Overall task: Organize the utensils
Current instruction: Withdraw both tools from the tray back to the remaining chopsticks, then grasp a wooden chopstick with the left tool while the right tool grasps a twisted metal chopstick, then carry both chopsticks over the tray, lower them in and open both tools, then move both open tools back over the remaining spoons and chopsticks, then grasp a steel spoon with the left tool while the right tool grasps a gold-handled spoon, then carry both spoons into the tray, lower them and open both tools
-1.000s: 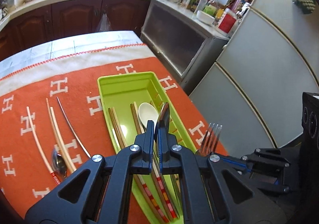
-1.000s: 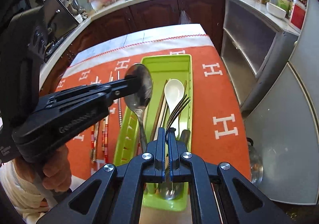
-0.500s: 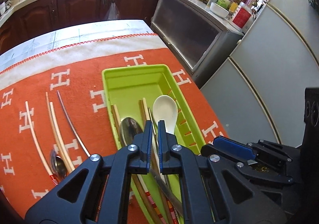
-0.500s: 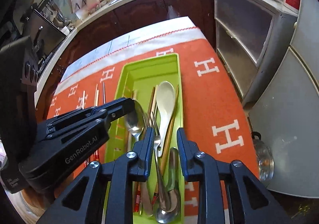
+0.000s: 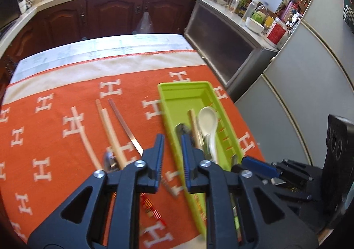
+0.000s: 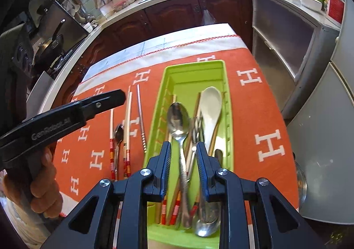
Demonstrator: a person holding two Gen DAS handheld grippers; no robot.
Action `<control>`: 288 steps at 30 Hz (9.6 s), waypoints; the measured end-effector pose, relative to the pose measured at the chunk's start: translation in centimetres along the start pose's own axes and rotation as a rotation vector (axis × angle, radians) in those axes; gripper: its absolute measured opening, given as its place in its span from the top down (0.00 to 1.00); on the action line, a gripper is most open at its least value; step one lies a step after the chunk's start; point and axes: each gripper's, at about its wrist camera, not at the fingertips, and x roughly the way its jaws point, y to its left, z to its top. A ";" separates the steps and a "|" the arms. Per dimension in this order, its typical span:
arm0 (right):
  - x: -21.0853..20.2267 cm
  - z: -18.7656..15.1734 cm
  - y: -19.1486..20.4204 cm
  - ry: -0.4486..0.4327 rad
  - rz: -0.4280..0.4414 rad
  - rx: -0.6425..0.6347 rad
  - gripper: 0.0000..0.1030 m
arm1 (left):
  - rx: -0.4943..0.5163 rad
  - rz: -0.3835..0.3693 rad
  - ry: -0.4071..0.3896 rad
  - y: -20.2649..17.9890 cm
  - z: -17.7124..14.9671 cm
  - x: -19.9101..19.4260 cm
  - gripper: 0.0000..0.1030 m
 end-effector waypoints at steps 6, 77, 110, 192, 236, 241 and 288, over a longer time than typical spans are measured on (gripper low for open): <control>0.7 -0.9 2.2 0.027 0.027 -0.042 0.77 | -0.028 0.032 0.010 3.1 -2.7 -3.0 0.83; 8.2 5.8 6.4 0.111 0.203 -0.030 0.95 | -0.216 0.057 0.066 8.7 -2.9 -0.4 0.97; 3.1 3.5 -3.8 0.039 0.064 0.124 0.89 | -0.122 0.062 0.112 -2.9 -1.7 2.0 0.96; 10.8 2.6 10.2 0.186 0.093 -0.105 0.89 | -0.236 0.092 0.131 10.2 -5.6 7.5 0.89; 15.0 -0.4 13.9 0.186 0.129 -0.151 0.97 | -0.239 0.014 0.099 14.5 -9.0 4.9 0.96; 13.8 -0.2 13.0 0.162 0.165 -0.121 0.97 | -0.278 0.038 0.069 14.6 -9.6 4.0 0.96; 5.7 -0.8 -6.7 0.020 0.049 0.131 0.96 | -0.136 -0.029 0.217 -5.8 -3.2 7.9 0.96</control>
